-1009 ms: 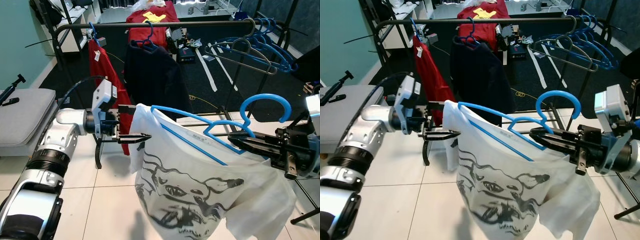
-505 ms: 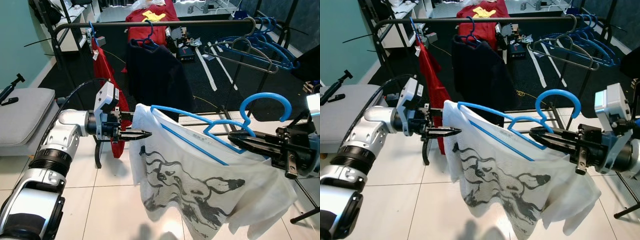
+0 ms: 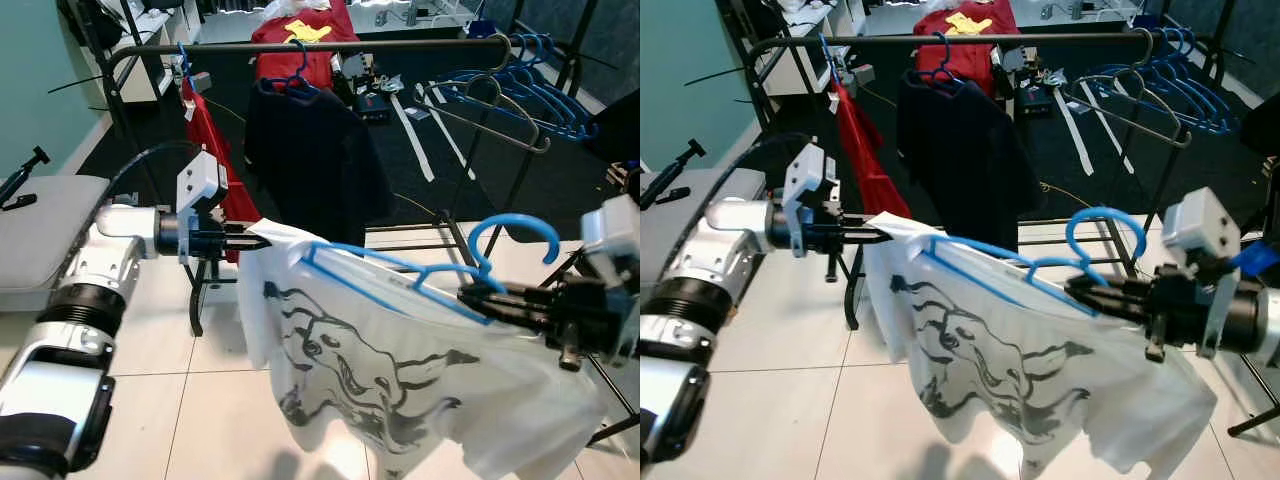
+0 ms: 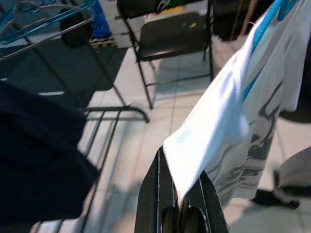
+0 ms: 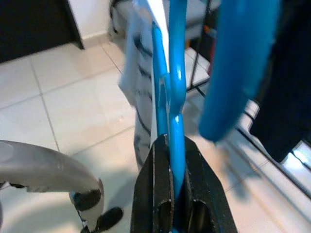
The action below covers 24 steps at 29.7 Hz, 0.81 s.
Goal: Hang hanger
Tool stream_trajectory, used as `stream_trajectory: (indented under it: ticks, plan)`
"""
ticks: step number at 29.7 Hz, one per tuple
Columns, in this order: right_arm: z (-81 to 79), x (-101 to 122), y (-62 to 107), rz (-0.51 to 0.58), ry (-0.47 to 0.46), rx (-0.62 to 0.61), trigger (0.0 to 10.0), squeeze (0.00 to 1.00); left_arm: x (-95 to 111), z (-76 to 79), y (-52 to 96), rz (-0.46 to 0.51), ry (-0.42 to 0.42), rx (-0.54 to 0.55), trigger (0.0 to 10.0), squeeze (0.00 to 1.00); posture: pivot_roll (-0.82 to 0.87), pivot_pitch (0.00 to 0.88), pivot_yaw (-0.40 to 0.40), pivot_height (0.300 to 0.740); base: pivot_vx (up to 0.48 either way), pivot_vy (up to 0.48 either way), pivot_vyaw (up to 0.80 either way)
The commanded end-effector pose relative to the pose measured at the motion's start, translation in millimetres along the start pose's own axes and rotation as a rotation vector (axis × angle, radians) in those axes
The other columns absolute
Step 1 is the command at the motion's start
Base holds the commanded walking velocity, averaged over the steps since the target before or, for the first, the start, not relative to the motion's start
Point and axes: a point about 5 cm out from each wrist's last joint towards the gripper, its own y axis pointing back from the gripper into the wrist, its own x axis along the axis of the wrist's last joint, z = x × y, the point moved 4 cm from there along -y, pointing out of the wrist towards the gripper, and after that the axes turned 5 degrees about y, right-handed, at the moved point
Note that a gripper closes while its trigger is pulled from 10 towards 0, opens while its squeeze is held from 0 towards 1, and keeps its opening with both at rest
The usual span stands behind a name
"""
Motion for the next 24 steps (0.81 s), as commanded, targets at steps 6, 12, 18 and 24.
stream_trajectory:
  ticks: [6, 12, 18, 24]
  plan:
    - [-1.8, -21, -9.8, -0.126, 0.019, 0.012, 0.0, 0.00, 23, 11.0, -2.7, 0.005, -0.122, -0.106, 0.0, 0.00, -0.10, 0.112, 0.071, 0.740, 0.000, 0.000, 0.00]
    - [-9.2, 13, -12.1, 0.086, 0.021, 0.060, 0.0, 0.00, 14, 12.5, -16.8, 0.006, -0.093, -0.093, 2.0, 0.00, -0.09, 0.113, 0.075, 0.740, 0.000, 0.000, 0.00]
    - [-10.5, 63, 6.8, 0.411, 0.035, 0.076, 0.0, 0.00, -18, 6.5, -34.7, -0.071, 0.041, 0.044, 3.3, 0.00, -0.09, 0.111, 0.081, 0.740, 0.000, 0.000, 0.00]
    - [-1.8, 92, 33.0, 0.669, 0.046, 0.018, 0.0, 0.00, -58, 20.1, -60.0, -0.172, 0.165, 0.148, 3.6, 0.00, -0.10, 0.114, 0.087, 0.740, 0.000, 0.000, 0.00]
